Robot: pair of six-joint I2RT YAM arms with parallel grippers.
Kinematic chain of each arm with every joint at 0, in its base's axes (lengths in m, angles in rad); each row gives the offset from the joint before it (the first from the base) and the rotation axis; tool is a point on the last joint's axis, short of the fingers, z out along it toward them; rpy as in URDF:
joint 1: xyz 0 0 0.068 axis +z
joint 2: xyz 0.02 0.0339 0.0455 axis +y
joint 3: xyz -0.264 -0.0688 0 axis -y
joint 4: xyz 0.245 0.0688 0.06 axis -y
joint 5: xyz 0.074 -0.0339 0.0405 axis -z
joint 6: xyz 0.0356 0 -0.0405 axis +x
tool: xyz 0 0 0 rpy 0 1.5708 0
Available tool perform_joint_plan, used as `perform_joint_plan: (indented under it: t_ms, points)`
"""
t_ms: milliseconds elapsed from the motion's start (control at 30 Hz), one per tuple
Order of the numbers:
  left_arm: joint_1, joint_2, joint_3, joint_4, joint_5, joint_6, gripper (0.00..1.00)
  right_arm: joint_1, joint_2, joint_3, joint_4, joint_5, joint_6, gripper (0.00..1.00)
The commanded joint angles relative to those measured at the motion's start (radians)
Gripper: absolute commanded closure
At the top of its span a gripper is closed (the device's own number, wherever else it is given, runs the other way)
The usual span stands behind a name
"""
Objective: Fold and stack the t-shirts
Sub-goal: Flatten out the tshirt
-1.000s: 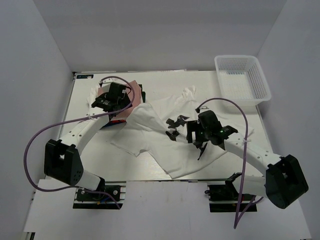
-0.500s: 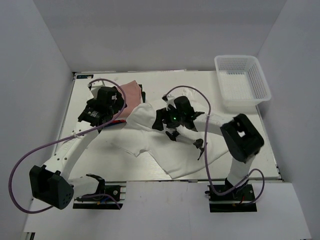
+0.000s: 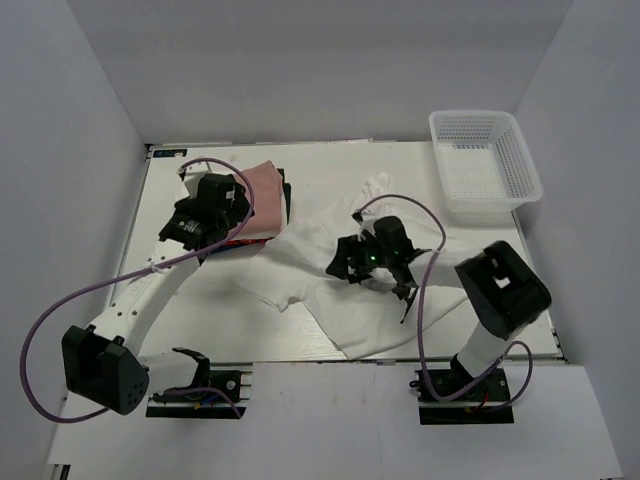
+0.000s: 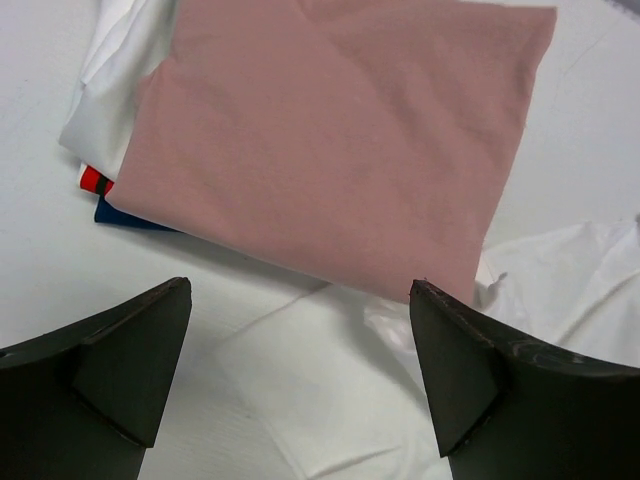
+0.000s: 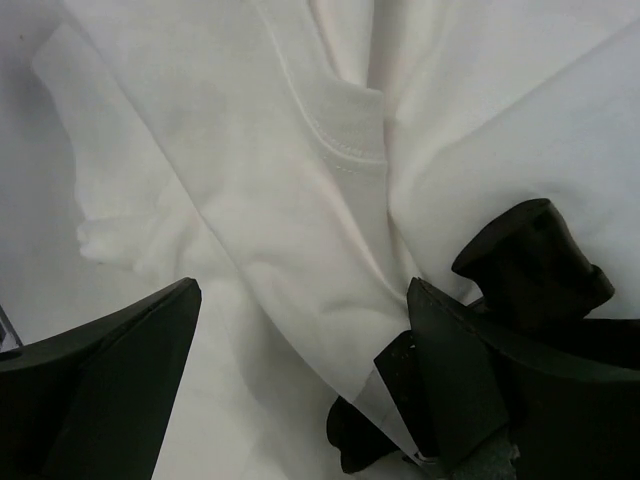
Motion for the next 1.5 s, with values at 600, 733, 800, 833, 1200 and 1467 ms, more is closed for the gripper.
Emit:
perform_joint_plan:
  t_ms: [600, 733, 800, 833, 1200, 1467]
  points:
    - [0.004, 0.282, 0.02, 0.152, 0.019, 0.097, 0.0, -0.04, -0.291, -0.16, -0.324, 0.119, -0.029, 0.1]
    - [0.013, 0.276, 0.029, 0.152, -0.022, 0.072, 0.0, -0.04, -0.271, -0.152, -0.322, 0.107, -0.032, 0.1]
    - [0.022, 0.25, 0.019, 0.183, -0.012, 0.072, 0.0, -0.038, -0.265, -0.144, -0.322, 0.104, -0.036, 0.1]
    - [0.022, 0.25, 0.019, 0.216, -0.012, 0.111, 0.0, -0.038, -0.263, -0.137, -0.33, 0.099, -0.042, 0.1]
    - [0.051, 0.454, 0.112, 0.316, 0.277, 0.463, 0.0, -0.04, -0.245, -0.109, -0.355, 0.111, -0.094, 0.1]
    - [0.108, 0.618, 0.132, 0.251, 0.17, 0.455, 0.0, -0.043, -0.219, -0.1, -0.362, 0.11, -0.098, 0.1]
